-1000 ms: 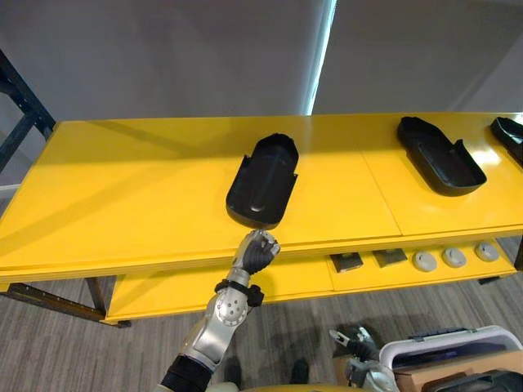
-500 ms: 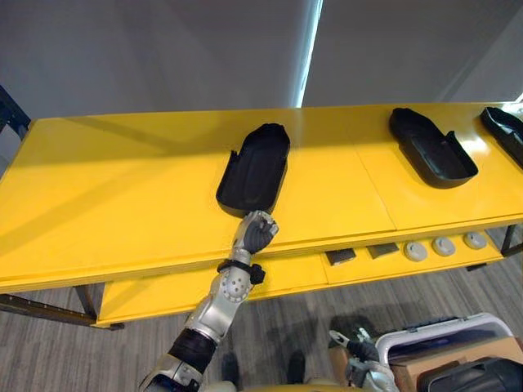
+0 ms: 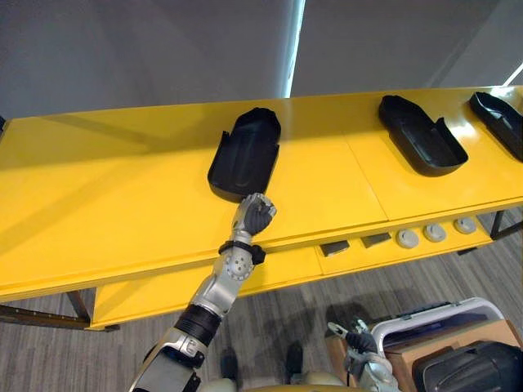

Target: Walk over and take plastic housings, then place them on the shelf

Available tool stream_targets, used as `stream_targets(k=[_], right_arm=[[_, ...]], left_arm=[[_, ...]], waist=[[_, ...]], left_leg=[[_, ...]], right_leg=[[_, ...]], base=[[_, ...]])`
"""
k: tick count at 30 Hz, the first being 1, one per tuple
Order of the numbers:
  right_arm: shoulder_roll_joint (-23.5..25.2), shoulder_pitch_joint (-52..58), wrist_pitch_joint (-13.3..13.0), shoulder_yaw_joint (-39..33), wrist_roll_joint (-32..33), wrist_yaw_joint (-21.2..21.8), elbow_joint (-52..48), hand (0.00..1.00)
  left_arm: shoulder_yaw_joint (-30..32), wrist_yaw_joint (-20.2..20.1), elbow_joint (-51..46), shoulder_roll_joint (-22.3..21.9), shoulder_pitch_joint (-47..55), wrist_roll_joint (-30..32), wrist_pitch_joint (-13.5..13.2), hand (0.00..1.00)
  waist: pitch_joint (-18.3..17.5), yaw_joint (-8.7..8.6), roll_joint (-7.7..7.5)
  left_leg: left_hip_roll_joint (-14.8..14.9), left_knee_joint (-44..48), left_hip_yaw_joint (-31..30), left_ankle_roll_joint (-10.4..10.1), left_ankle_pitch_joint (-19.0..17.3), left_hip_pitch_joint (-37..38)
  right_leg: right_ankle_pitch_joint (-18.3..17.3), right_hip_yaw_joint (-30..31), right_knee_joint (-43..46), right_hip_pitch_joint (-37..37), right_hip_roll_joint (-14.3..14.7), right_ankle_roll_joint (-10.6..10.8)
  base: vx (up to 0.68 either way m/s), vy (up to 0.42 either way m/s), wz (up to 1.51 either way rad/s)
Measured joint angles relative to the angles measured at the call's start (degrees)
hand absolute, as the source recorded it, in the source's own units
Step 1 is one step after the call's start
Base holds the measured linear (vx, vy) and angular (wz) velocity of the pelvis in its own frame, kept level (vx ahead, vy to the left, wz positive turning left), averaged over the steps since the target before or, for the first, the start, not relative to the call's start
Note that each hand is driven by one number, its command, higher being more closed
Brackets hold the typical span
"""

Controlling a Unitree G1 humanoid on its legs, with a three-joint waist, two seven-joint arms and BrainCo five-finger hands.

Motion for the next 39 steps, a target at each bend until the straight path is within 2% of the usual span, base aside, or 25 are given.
stream_targets(k=[8,12,14,15,17,19,21,22,24,27,29,31,33,34,35,36,38,39], right_arm=[[0.0,-0.2,0.0,-1.2,0.0,-0.1,0.0,0.0],[-0.6,0.3,-0.2,-1.3,0.0,0.0,1.4,0.0],[-1.2,0.7,-0.2,-1.2,0.0,0.0,2.4,0.0],[-1.3,0.9,-0.2,-1.2,0.0,0.0,2.4,0.0],[-1.9,1.1,-0.2,-1.0,0.0,0.1,3.7,0.0],[-2.1,1.3,-0.2,-0.8,0.0,0.1,4.1,0.0],[-2.1,1.5,-0.2,-0.7,0.0,0.1,5.0,0.0],[-2.2,1.5,-0.2,-0.7,0.0,0.1,5.4,0.0],[-2.1,1.7,-0.2,-0.7,0.0,0.1,5.6,0.0],[-1.9,2.7,-0.1,-0.7,0.0,0.1,3.2,0.0],[-1.9,3.7,-0.1,-0.7,0.0,0.1,0.6,0.0],[-1.9,4.0,0.0,-0.6,-0.4,0.0,-1.7,0.0],[-1.9,4.2,0.0,0.5,-1.1,0.0,-3.5,0.0],[-2.0,4.1,0.0,1.2,-1.1,0.1,-4.2,0.0],[-2.0,4.0,0.2,2.0,-1.2,0.2,-4.7,0.0],[-2.0,3.9,0.4,2.2,-1.3,0.2,-5.0,0.0],[-1.8,4.1,1.4,2.7,-1.3,0.2,-5.4,0.0],[-1.8,4.1,1.6,2.7,-1.3,0.2,-5.4,0.0]], left_arm=[[1.7,-0.2,-1.4,-0.2,0.3,-1.5,0.3,1.0],[2.2,-0.4,-14.8,0.6,4.5,-3.4,0.3,1.0],[3.2,-0.4,-26.7,0.9,6.4,-4.8,-1.6,1.0],[3.8,-0.3,-29.3,1.0,6.8,-5.2,-2.4,1.0],[8.2,-0.1,-39.1,1.3,9.1,-6.9,-4.8,1.0],[12.5,0.5,-44.4,1.5,11.5,-7.6,-6.3,1.0],[22.4,2.6,-49.8,1.4,16.1,-10.2,-8.2,1.0],[25.1,3.3,-50.3,1.3,17.3,-11.4,-8.8,1.0],[35.9,6.4,-51.6,-0.2,24.0,-16.9,-10.0,1.0],[45.3,9.2,-51.7,-3.6,32.3,-24.2,-11.0,1.0],[47.9,10.1,-49.8,-4.7,36.8,-25.0,-11.0,1.0],[49.4,10.3,-45.1,-5.7,41.2,-25.0,-10.3,1.0],[49.7,8.9,-37.5,-6.6,44.8,-25.0,-8.3,1.0],[49.3,6.9,-30.3,-7.2,45.6,-25.8,-6.8,0.0],[49.2,4.3,-23.0,-7.8,45.4,-26.8,-4.9,0.0],[48.9,3.3,-19.4,-7.8,45.3,-27.1,-4.2,0.0],[46.1,-1.4,-6.9,-8.2,44.8,-27.6,-2.0,0.0],[45.3,-2.3,-4.1,-8.3,44.7,-27.6,-1.7,0.0]], waist=[[0.3,-0.3,0.45],[0.4,-0.22,0.63],[0.4,0.73,0.73],[0.5,0.94,0.76],[0.6,1.38,0.93],[0.7,1.56,1.14],[0.6,2.75,1.27],[0.6,3.0,1.28],[0.7,3.3,1.44],[0.7,4.94,1.41],[0.4,6.06,1.42],[-0.3,6.19,1.52],[-1.5,6.26,1.59],[-2.4,6.46,1.64],[-2.6,6.76,1.63],[-2.6,6.83,1.61],[-2.8,6.88,1.55],[-2.9,6.88,1.78]], left_leg=[[0.0,0.3,-0.3,0.0,0.0,0.2],[0.2,0.4,-1.4,0.0,0.0,0.4],[0.1,0.4,-1.8,0.1,0.1,0.4],[0.1,0.4,-1.8,0.1,0.1,0.5],[-0.1,0.4,-2.3,0.1,0.1,1.4],[-0.1,0.4,-2.7,0.1,0.1,2.0],[0.1,0.3,-3.1,0.1,0.0,2.3],[0.1,0.3,-3.4,0.1,0.0,2.3],[0.1,0.0,-4.2,0.1,0.1,2.7],[0.0,0.0,-4.1,0.0,-0.3,3.3],[0.0,0.0,-4.1,0.4,-0.8,3.3],[-0.1,0.0,-4.1,0.5,-0.8,3.4],[-0.1,0.0,-3.9,0.6,-0.9,3.5],[-0.1,0.2,-3.6,0.7,-1.1,3.6],[0.0,0.3,-3.3,0.6,-1.3,4.0],[0.0,0.3,-3.2,0.6,-1.3,4.4],[0.0,0.3,-2.9,0.5,-1.3,5.5],[0.0,0.3,-2.8,0.5,-1.3,5.5]], right_leg=[[0.0,-0.4,0.0,0.5,0.0,0.0],[-0.1,-1.3,0.0,1.1,-0.4,0.0],[-0.1,-1.6,0.0,1.3,-0.6,0.1],[-0.1,-1.7,0.0,1.4,-0.6,0.1],[-0.4,-2.0,0.1,2.5,-0.8,0.4],[-1.0,-2.3,0.9,3.0,-0.8,0.4],[-1.6,-2.6,1.8,3.2,-0.8,0.2],[-1.7,-2.8,1.9,3.3,-0.8,0.1],[-2.4,-3.7,3.0,3.3,-0.9,0.3],[-3.0,-3.9,3.7,4.0,-1.2,0.5],[-3.4,-4.4,3.9,4.3,-1.4,0.7],[-4.0,-5.0,4.7,4.2,-1.7,0.8],[-4.2,-5.0,4.9,4.2,-1.8,0.8],[-4.2,-5.0,4.9,4.3,-1.8,0.8],[-4.2,-4.9,4.9,4.7,-1.8,0.8],[-4.2,-4.9,4.9,5.0,-1.8,0.8],[-4.5,-4.8,4.9,6.0,-1.9,0.9],[-4.5,-4.8,5.0,6.0,-1.9,0.9]], base=[[0.0,0.001,0.01],[0.0,0.003,0.13],[0.01,0.015,0.1],[0.0,0.022,0.07],[0.0,0.018,0.11],[-0.01,0.011,0.12],[-0.03,0.003,0.1],[-0.04,-0.007,0.19],[-0.02,-0.003,0.19],[-0.01,0.005,0.04],[-0.02,0.01,0.13],[0.0,0.013,0.14],[0.02,0.003,-0.03],[0.05,0.0,-0.08],[0.05,-0.002,-0.08],[0.02,-0.002,-0.04],[0.0,0.001,-0.02],[0.0,0.006,-0.06]])
